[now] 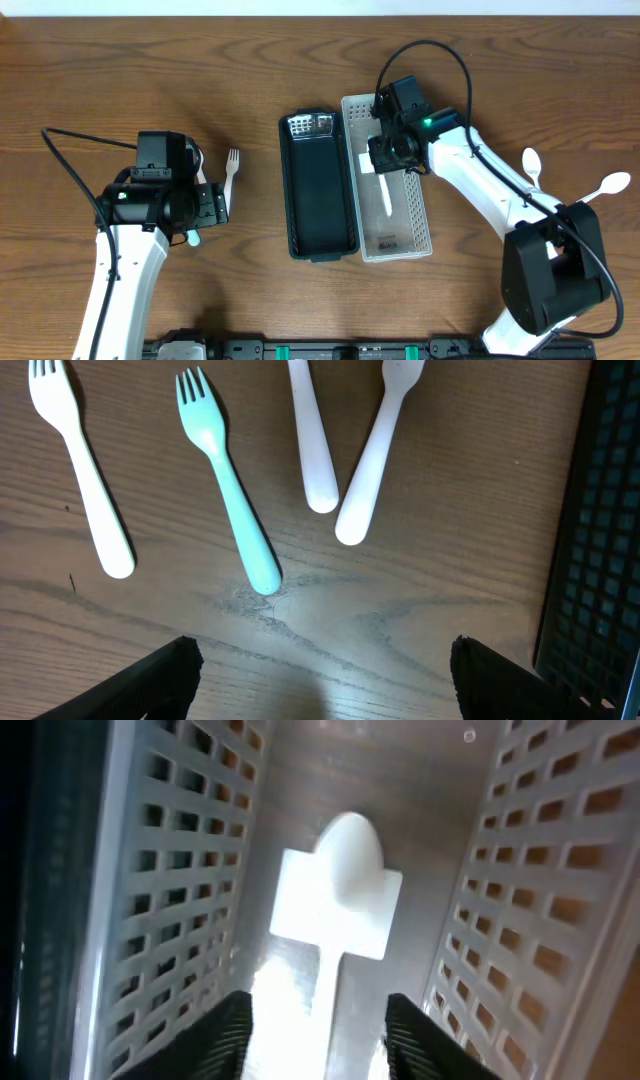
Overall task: Pack container
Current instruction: 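Carry the white spoon into the white basket and release it, then return the right gripper to the cutlery and grasp another white spoon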
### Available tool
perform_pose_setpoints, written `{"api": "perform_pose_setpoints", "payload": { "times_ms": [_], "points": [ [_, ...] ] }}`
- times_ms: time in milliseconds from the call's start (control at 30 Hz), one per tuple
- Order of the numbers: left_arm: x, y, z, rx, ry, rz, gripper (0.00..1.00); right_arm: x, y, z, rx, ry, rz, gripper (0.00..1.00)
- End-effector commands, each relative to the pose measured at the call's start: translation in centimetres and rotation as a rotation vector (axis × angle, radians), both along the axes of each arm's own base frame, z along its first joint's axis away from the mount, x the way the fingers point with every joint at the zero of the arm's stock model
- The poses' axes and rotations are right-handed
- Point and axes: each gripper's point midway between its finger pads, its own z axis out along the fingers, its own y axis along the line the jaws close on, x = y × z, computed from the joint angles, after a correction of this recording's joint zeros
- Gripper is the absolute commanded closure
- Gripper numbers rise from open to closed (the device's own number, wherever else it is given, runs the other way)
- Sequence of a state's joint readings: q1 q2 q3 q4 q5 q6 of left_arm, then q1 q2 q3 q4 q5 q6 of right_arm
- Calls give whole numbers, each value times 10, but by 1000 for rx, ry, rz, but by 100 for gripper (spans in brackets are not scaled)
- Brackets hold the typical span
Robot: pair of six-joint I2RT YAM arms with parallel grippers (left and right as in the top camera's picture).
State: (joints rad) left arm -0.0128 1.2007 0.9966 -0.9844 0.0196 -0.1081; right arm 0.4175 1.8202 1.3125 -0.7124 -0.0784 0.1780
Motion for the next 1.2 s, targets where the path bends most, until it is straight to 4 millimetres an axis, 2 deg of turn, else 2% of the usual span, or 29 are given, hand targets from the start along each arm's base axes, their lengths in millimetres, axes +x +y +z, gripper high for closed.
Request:
{"api": "perform_pose_setpoints", "payload": {
  "times_ms": [0, 100, 167, 233, 267, 367, 400, 433, 533, 700, 800, 900, 1067, 1167],
  "points": [
    [3, 2, 5, 0, -15, 8, 17, 11, 4, 37, 32, -88, 6, 52],
    [3, 2, 5, 0, -15, 8, 17, 28, -14, 86, 32, -198, -63, 52],
    [3, 2, 5, 0, -15, 8, 17, 38, -41, 123, 12, -282, -139, 50],
    [3, 2, 5, 0, -15, 8, 17, 43, -81, 155, -22, -353, -238, 44],
    [3, 2, 5, 0, -15, 8, 17, 44, -100, 164, -38, -373, -283, 42],
    [3, 2, 5, 0, -15, 8, 17, 39, -166, 172, -86, -369, -423, 31],
    [3, 2, 5, 0, -15, 8, 17, 34, -190, 168, -103, -340, -462, 29],
    [3, 2, 5, 0, -15, 8, 17, 30, -206, 162, -115, -315, -477, 28],
    [3, 2, 5, 0, -15, 8, 17, 18, -249, 134, -160, -224, -456, 16],
    [3, 2, 5, 0, -15, 8, 17, 3, -302, 72, -204, -72, -496, 5],
    [3, 2, 5, 0, -15, 8, 17, -7, -317, 30, -211, 27, -491, 2],
    [3, 2, 5, 0, -15, 8, 17, -15, -323, -4, -207, 121, -480, 1],
    [3, 2, 5, 0, -15, 8, 17, -20, -324, -43, -193, 220, -475, 1],
    [3, 2, 5, 0, -15, 8, 17, -20, -316, -61, -149, 253, -458, 1]
  ]
}}
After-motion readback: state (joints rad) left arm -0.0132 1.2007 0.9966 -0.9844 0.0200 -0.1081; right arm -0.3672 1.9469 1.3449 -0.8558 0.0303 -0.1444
